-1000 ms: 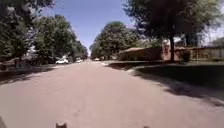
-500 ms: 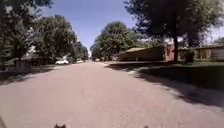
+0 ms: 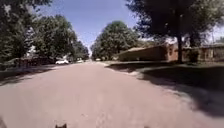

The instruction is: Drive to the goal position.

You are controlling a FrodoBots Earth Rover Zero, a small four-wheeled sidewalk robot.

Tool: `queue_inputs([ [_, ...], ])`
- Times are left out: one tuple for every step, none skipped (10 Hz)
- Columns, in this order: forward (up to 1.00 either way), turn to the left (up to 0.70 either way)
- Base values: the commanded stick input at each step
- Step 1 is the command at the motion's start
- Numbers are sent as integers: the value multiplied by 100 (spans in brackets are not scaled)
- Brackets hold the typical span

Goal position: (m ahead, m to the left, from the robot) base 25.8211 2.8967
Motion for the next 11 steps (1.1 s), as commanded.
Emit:
queue_inputs([
  [70,0],
  [70,0],
  [70,0],
  [70,0],
  [70,0],
  [70,0],
  [70,0],
  [70,0],
  [70,0],
  [70,0],
  [70,0],
])
